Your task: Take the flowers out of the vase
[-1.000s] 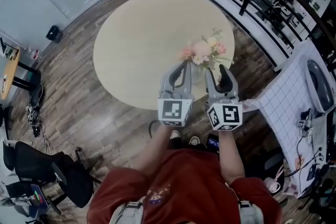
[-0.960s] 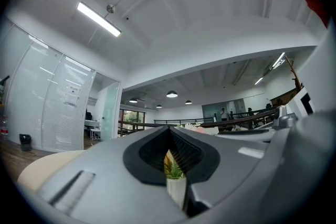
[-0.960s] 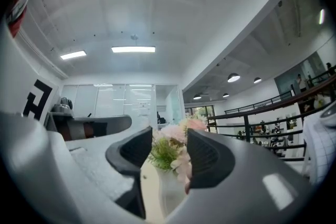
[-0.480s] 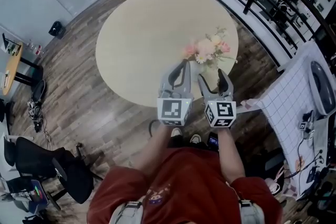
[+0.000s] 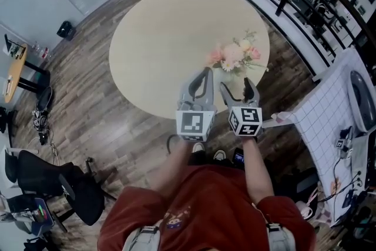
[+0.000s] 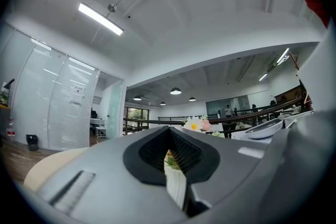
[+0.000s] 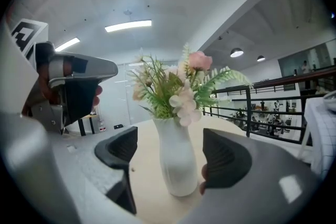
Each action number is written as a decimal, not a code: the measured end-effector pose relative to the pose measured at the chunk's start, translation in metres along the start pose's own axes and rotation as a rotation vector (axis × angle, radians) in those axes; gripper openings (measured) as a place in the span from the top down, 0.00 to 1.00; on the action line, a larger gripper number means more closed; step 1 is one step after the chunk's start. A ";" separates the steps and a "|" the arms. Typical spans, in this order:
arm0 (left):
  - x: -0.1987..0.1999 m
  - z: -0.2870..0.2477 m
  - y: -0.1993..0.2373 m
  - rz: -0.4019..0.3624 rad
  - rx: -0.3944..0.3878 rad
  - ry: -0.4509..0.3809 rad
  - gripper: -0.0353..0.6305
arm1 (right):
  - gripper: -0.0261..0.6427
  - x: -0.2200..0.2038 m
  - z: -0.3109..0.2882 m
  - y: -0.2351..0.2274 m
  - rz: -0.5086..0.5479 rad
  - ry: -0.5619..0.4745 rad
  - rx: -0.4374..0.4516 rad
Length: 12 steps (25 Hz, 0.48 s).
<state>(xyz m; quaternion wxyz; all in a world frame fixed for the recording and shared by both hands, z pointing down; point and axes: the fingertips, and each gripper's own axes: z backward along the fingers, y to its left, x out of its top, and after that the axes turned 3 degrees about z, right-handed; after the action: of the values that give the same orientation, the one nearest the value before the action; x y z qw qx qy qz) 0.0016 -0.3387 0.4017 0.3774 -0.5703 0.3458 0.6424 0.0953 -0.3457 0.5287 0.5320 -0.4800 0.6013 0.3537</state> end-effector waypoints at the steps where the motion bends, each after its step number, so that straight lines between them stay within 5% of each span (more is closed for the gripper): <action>1: 0.000 0.000 0.000 0.003 0.000 -0.001 0.94 | 0.39 -0.001 -0.003 -0.001 0.000 0.004 0.000; 12: -0.003 0.002 0.014 0.023 0.022 0.015 0.94 | 0.35 0.020 -0.032 -0.003 0.029 -0.027 -0.007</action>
<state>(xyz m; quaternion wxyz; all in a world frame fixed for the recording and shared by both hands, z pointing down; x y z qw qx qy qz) -0.0114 -0.3443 0.4056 0.3738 -0.5670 0.3623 0.6383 0.0889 -0.3808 0.5154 0.5330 -0.4683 0.5999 0.3699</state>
